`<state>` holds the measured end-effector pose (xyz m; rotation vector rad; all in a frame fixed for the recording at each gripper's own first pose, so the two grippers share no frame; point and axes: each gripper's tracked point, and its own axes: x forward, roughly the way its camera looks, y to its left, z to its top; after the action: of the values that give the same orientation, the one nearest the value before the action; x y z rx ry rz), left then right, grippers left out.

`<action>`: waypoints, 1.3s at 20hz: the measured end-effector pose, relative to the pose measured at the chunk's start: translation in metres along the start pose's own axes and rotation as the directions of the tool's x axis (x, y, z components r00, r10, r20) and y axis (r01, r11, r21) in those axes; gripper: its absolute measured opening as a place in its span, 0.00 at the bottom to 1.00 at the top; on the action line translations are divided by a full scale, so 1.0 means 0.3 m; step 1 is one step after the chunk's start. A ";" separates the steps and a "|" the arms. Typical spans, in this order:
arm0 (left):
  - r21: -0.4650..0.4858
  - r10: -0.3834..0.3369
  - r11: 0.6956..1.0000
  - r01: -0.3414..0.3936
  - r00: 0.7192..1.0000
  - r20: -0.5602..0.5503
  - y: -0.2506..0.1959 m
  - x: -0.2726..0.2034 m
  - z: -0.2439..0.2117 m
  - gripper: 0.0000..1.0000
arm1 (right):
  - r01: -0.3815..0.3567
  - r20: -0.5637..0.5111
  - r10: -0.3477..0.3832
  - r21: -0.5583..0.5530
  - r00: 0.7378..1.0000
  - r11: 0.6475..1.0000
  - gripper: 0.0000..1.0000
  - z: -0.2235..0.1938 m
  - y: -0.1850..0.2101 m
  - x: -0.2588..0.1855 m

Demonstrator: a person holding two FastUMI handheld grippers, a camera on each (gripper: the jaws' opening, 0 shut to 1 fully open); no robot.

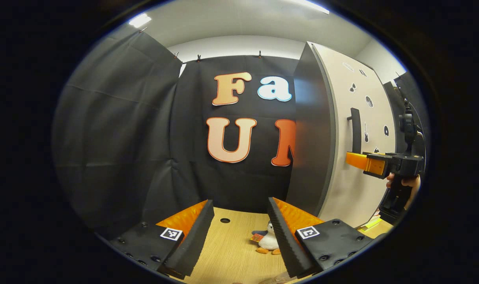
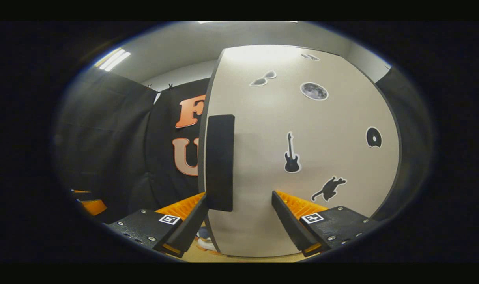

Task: Open the cabinet door with the right hand, grasp the bottle in the cabinet with the left hand and place it on the coaster, then close the cabinet door with the right hand.

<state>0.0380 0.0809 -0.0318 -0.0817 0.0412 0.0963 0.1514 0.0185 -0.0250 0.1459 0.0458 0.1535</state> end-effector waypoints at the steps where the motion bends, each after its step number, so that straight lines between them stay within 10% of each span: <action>1: 0.001 0.003 1.000 -0.003 1.000 0.001 0.006 -0.002 0.003 0.90 | -0.001 -0.002 0.001 0.002 1.000 1.000 0.95 -0.002 -0.001 0.000; 17: 0.015 0.019 1.000 -0.019 1.000 0.014 -0.048 -0.043 0.033 0.89 | -0.053 0.032 0.053 -0.007 0.998 0.999 0.95 0.034 0.002 -0.065; 26: 0.023 -0.003 1.000 0.002 1.000 0.028 -0.189 -0.143 0.072 0.89 | -0.024 0.065 0.024 -0.002 0.998 1.000 0.95 0.095 -0.092 -0.336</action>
<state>0.0016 0.0224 -0.0039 -0.0570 0.0143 0.0946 0.0575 -0.0281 0.0025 0.1505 -0.0212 0.1728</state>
